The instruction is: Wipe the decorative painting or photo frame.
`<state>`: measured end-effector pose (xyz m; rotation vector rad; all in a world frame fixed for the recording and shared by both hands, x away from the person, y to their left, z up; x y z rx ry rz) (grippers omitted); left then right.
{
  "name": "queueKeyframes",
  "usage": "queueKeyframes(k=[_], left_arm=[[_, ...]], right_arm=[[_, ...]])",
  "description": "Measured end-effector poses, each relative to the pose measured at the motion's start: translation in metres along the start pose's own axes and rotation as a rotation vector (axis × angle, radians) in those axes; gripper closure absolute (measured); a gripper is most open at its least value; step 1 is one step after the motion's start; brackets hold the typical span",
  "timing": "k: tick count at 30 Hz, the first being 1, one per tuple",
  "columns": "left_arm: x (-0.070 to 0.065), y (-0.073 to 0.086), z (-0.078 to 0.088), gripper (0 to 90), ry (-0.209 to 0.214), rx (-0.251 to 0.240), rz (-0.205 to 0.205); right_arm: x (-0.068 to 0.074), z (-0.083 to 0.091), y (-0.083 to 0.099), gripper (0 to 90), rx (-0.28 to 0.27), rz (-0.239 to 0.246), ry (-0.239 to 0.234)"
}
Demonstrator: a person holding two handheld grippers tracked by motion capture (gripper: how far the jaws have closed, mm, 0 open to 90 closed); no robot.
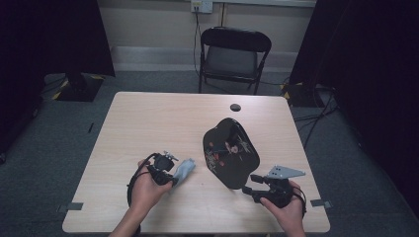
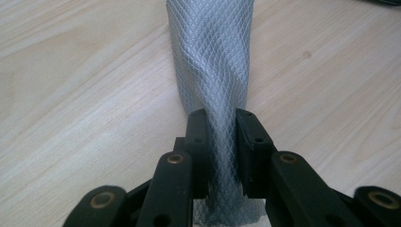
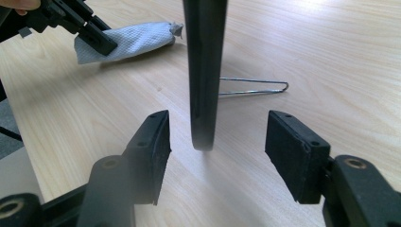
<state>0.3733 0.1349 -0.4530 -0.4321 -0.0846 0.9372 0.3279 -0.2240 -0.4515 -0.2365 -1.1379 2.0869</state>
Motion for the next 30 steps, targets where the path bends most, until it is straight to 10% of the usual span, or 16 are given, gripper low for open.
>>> queueKeyframes(k=[10, 17, 30], left_arm=[[0.01, 0.003, 0.001, 74.4, -0.03, -0.018, 0.007], [0.015, 0.008, 0.007, 46.7, -0.043, -0.068, 0.029], [0.022, 0.022, 0.012, 34.0, -0.031, -0.105, 0.004]], right_arm=[[-0.005, 0.0, 0.003, 39.6, 0.0, 0.016, 0.006], [-0.005, 0.0, 0.005, 38.0, 0.006, 0.027, 0.006], [-0.013, 0.0, 0.011, 33.1, 0.025, 0.031, 0.001]])
Point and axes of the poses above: each handheld gripper's, and its own axes: z roughly backward along the jaws, y roughly out of its underside, x roughly to its left, the point moved 1 cm from there along -z, roughly forward along the jaws, and after that the axes turned 3 degrees about x, right-handed, at the moved point
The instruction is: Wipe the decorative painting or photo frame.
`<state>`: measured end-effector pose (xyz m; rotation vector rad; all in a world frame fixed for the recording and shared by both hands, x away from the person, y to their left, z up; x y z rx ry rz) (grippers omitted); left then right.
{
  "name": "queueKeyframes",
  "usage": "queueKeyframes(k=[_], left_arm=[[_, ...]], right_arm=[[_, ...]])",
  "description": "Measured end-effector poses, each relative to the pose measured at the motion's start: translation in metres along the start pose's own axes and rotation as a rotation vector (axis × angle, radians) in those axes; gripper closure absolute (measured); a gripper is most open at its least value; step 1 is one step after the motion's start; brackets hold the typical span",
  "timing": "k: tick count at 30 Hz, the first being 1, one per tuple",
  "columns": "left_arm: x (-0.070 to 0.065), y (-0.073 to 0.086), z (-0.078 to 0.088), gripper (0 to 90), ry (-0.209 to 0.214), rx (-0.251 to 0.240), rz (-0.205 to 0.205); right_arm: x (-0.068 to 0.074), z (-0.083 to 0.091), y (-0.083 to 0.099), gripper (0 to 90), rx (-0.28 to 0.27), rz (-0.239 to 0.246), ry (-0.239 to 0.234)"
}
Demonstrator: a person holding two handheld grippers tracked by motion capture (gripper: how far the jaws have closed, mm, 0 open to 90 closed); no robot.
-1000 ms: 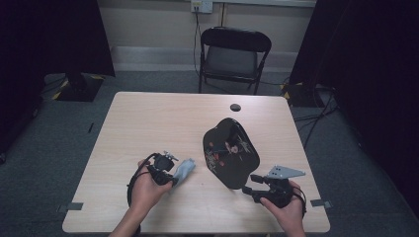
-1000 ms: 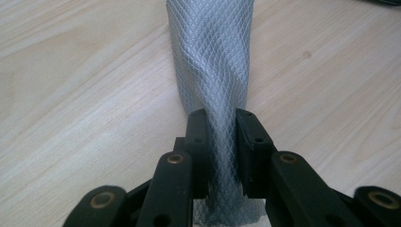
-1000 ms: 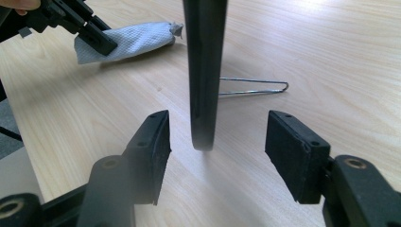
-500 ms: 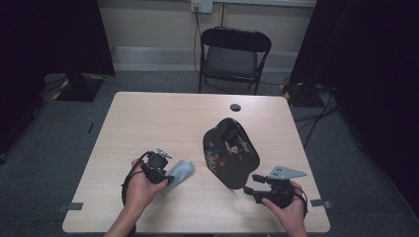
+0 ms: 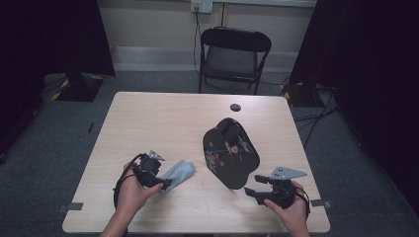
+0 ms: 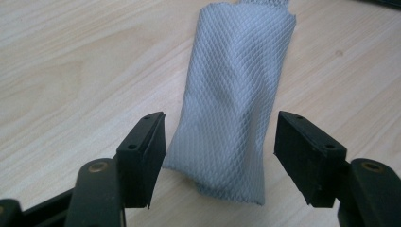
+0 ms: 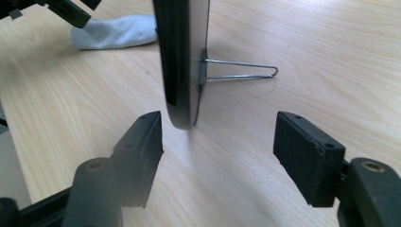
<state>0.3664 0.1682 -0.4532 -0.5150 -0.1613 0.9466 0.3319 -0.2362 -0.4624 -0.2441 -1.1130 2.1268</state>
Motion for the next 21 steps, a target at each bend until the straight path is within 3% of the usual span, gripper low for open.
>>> queueKeyframes(k=[9, 21], left_arm=[[0.008, 0.007, 0.004, 31.3, 0.006, -0.002, -0.012], [0.019, 0.022, 0.005, 29.1, 0.031, -0.018, 0.017]], right_arm=[[-0.009, -0.001, 0.005, 29.8, 0.013, -0.004, -0.005], [-0.016, -0.006, 0.011, 26.7, 0.046, -0.006, 0.021]])
Point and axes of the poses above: each handheld gripper's, and its own axes: z roughly backward along the jaws, y roughly out of its underside, x roughly to its left, the point moved 1 cm from there along -z, roughly forward along the jaws, and after that the axes turned 3 degrees about x, right-handed, at the moved point
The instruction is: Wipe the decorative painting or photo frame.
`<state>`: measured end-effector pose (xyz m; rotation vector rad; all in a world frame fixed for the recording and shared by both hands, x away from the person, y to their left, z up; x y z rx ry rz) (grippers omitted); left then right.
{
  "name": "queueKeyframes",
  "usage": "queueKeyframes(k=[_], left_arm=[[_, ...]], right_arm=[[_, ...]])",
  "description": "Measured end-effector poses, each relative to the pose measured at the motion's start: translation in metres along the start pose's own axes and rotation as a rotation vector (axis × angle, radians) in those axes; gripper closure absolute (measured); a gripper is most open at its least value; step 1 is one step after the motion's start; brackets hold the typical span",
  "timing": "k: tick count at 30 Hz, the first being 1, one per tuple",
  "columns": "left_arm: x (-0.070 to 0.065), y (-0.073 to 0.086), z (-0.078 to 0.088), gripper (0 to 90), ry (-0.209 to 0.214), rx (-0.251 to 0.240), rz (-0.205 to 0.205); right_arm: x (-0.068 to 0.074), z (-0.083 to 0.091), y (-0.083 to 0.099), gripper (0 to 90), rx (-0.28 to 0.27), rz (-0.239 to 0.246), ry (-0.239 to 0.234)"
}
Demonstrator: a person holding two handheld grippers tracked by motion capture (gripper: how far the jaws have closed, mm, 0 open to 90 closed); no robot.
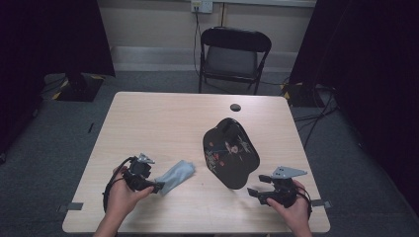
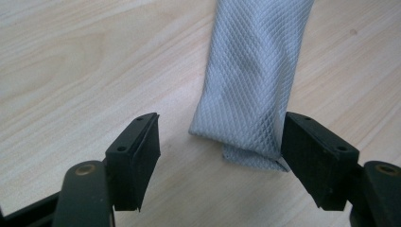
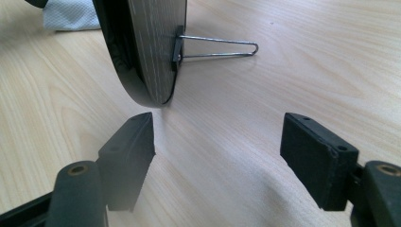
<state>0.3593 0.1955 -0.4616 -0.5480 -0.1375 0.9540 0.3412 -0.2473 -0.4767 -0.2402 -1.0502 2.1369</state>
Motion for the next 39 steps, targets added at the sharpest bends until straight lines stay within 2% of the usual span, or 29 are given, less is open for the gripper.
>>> queueKeyframes(k=[11, 20, 24, 30, 32, 37, 39], left_arm=[[0.01, 0.009, 0.004, 28.9, -0.003, 0.004, 0.015], [0.016, 0.017, 0.003, 27.1, 0.005, -0.001, 0.044], [0.02, 0.019, 0.004, 25.7, -0.001, -0.002, 0.027], [0.024, 0.023, 0.003, 25.6, -0.002, 0.003, 0.028], [0.026, 0.025, 0.003, 25.6, -0.002, 0.002, 0.041], [0.029, 0.028, 0.004, 25.2, -0.002, 0.009, 0.024], [0.03, 0.029, 0.003, 25.3, -0.008, 0.007, 0.029]], right_arm=[[-0.004, -0.001, 0.003, 25.6, 0.009, -0.002, 0.001], [-0.005, -0.003, 0.004, 22.8, 0.028, 0.009, 0.001], [-0.007, -0.003, 0.006, 22.6, 0.039, 0.002, -0.009], [-0.01, -0.002, 0.008, 22.3, 0.041, 0.004, -0.009], [-0.012, -0.003, 0.009, 22.3, 0.046, 0.001, -0.009], [-0.013, -0.003, 0.01, 22.4, 0.051, 0.005, -0.003], [-0.014, -0.004, 0.011, 22.4, 0.057, 0.005, -0.004]])
Point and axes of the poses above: each handheld gripper's, and its own axes: z roughly backward along the jaws, y roughly out of its underside, x roughly to its left, the point moved 1 cm from there along -z, roughly forward along the jaws, and after that the axes turned 3 degrees about x, right-handed, at the moved point
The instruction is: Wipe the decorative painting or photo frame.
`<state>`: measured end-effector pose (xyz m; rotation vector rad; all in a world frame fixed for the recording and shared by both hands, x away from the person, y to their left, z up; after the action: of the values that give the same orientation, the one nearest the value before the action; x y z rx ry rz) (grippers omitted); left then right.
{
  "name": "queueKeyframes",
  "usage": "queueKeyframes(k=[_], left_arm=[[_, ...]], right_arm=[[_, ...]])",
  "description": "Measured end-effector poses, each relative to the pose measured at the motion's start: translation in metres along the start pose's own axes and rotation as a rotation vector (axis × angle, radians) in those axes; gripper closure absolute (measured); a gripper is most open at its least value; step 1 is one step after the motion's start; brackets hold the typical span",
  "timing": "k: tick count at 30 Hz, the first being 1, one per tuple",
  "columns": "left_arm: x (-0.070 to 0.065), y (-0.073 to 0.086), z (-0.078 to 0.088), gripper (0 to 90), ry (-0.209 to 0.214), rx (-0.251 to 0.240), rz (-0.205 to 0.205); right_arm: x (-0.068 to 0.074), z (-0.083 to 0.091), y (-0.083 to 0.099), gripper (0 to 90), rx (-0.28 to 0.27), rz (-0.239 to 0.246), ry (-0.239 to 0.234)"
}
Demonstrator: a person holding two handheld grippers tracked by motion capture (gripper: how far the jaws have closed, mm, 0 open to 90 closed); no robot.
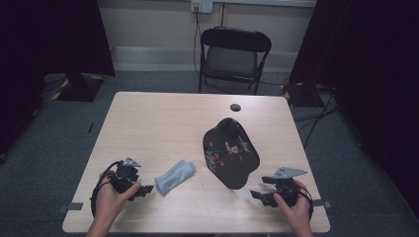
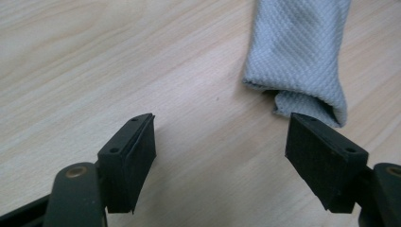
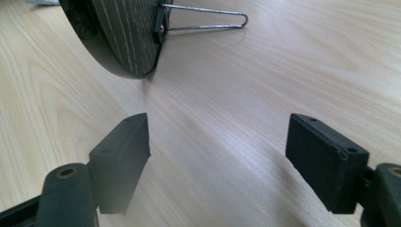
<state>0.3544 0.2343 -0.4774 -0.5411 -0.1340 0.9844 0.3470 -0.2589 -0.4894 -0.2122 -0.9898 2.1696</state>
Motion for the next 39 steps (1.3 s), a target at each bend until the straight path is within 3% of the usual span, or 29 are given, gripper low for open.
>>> queueKeyframes(k=[5, 12, 16, 22, 31, 39], left_arm=[[0.003, 0.004, 0.0, 25.0, 0.001, 0.006, -0.013], [0.007, 0.009, -0.001, 24.7, 0.001, -0.009, -0.001], [0.01, 0.011, 0.0, 24.7, 0.012, -0.012, -0.025], [0.011, 0.014, 0.0, 24.2, 0.007, -0.031, -0.029], [0.013, 0.018, 0.0, 21.0, 0.014, -0.049, -0.079], [0.012, 0.024, -0.002, 16.9, 0.026, -0.089, -0.108]], right_arm=[[-0.002, -0.003, 0.003, 22.3, 0.027, 0.001, 0.01], [-0.003, -0.005, 0.004, 22.4, 0.043, 0.012, 0.017], [-0.003, -0.007, 0.005, 22.3, 0.054, 0.028, 0.027], [-0.004, -0.008, 0.007, 21.3, 0.043, 0.038, 0.032], [-0.003, -0.009, 0.009, 19.6, 0.037, 0.084, 0.049], [-0.004, -0.01, 0.011, 18.8, 0.013, 0.097, 0.049]])
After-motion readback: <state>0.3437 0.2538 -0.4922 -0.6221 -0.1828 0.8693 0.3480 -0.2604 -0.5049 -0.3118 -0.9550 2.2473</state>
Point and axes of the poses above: each handheld gripper's, and its own axes: z roughly backward along the jaws, y roughly out of its underside, x roughly to its left, the point moved 1 cm from there along -z, roughly forward along the jaws, and after that the axes turned 3 degrees about x, right-handed, at the moved point
